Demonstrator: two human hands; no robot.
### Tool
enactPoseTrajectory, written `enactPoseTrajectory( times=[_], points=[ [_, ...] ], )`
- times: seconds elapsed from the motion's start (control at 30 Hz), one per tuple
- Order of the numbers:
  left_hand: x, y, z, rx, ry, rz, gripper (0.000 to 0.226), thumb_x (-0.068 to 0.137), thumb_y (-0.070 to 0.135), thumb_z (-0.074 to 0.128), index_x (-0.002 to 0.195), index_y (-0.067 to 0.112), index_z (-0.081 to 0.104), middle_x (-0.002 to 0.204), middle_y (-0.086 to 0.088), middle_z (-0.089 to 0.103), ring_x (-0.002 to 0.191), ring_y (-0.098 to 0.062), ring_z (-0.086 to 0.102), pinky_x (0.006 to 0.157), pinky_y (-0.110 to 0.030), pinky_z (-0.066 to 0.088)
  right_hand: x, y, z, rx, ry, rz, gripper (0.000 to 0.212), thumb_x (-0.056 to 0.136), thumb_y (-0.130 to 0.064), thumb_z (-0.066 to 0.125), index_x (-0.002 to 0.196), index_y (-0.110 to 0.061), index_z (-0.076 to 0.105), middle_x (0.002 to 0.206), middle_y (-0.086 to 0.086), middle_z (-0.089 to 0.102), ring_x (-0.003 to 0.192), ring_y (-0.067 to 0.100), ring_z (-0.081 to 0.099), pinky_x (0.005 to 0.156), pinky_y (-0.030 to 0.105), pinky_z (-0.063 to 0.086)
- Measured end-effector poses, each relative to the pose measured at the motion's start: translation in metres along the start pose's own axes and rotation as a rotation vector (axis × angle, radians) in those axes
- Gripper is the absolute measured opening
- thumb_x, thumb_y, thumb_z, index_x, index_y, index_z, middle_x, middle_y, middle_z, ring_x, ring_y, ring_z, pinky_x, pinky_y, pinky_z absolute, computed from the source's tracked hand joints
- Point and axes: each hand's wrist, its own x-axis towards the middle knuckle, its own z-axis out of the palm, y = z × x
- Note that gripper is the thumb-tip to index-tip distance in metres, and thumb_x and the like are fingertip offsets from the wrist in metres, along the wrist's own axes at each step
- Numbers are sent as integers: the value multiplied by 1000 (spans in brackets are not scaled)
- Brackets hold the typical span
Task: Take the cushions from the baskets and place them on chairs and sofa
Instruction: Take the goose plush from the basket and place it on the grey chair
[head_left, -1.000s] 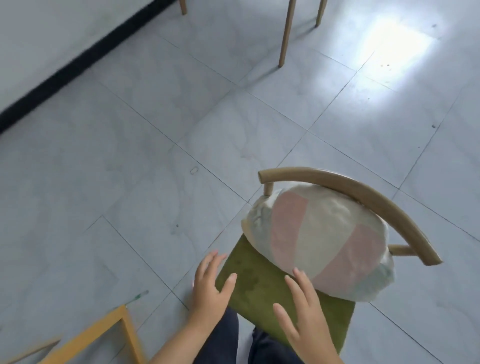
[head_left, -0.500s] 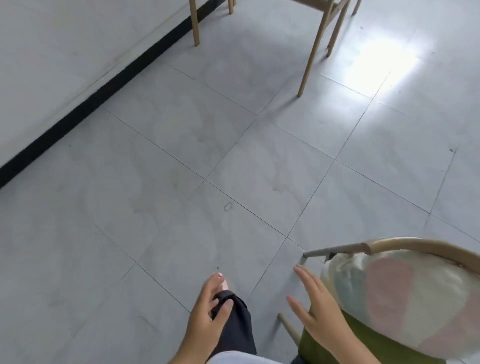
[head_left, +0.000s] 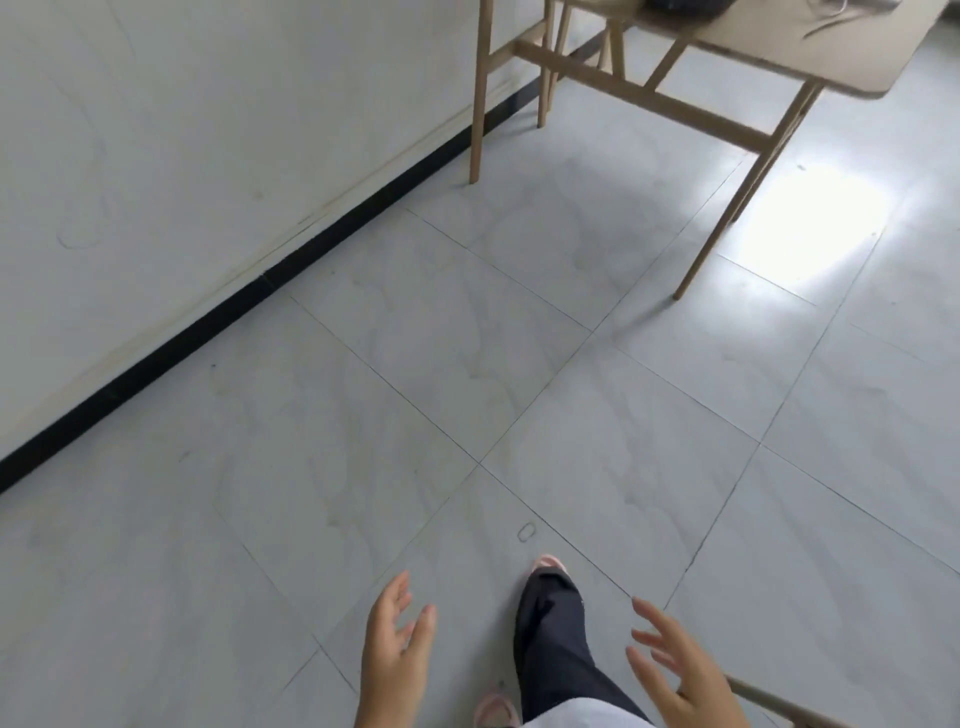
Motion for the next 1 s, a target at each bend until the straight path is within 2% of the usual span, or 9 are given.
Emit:
enactPoseTrajectory(
  times=[0.17,0.33,0.43,0.53,0.63,0.73,0.8,0.87,1.0],
  points=[
    [101,81,26,20,-92,127,44,82,-7,54,115,19,43,119,-3,49,102,9,52,96,-33,36,112,-49,-5,-34,37,9,55,35,-96,34,87,-79,39,99,-20,54,84,-22,55,76,3,43],
    [218,189,43,20,-21,200,43,84,-6,51,122,11,43,115,-5,49,111,-13,46,95,-29,33,269,-139,-25,0,26,-89,58,62,-70,56,107,-35,44,109,-6,53,103,11,55,92,29,44],
    [281,238,49,10,-5,222,39,83,-8,51,105,24,48,108,-1,54,96,13,54,86,-13,39,356,-191,-33,11,53,-139,85,46,-93,31,106,-35,46,106,-11,53,101,6,53,85,7,40],
    [340,267,55,2,10,200,47,80,-11,53,94,33,49,103,3,56,81,31,49,70,6,39,428,-226,-35,17,26,-170,71,44,-94,29,102,-54,41,107,-12,54,96,-14,54,76,-6,37],
    [401,291,70,-15,9,141,43,79,-14,53,92,28,52,104,-11,56,73,28,52,66,7,40,496,-233,-35,-52,12,-183,53,47,-94,27,97,-79,32,106,-24,49,96,-32,40,77,-6,35],
    [479,321,84,-75,17,116,51,77,-14,57,85,36,54,102,-16,57,67,24,56,62,6,41,567,-249,-24,-109,17,-192,48,48,-94,23,94,-84,19,104,-30,42,93,-35,37,79,-4,36],
    [535,354,90,-70,-56,136,51,76,-8,60,87,42,59,100,-12,58,68,23,57,62,5,42,616,-279,-13,-97,-1,-160,56,42,-97,21,93,-77,33,103,-32,40,95,-29,41,83,4,39],
    [587,400,98,-15,-155,169,42,79,-12,55,97,26,55,100,-5,57,75,18,59,63,4,41,666,-320,-6,-15,38,-124,74,37,-98,22,98,-58,34,104,-31,41,96,-18,48,81,1,40],
    [681,498,121,78,-335,310,33,84,-2,52,109,19,45,103,17,51,98,-5,52,73,-5,42,755,-397,-6,87,137,-151,77,41,-96,29,101,-48,38,106,-27,45,95,-32,40,79,-4,38]
  ],
)
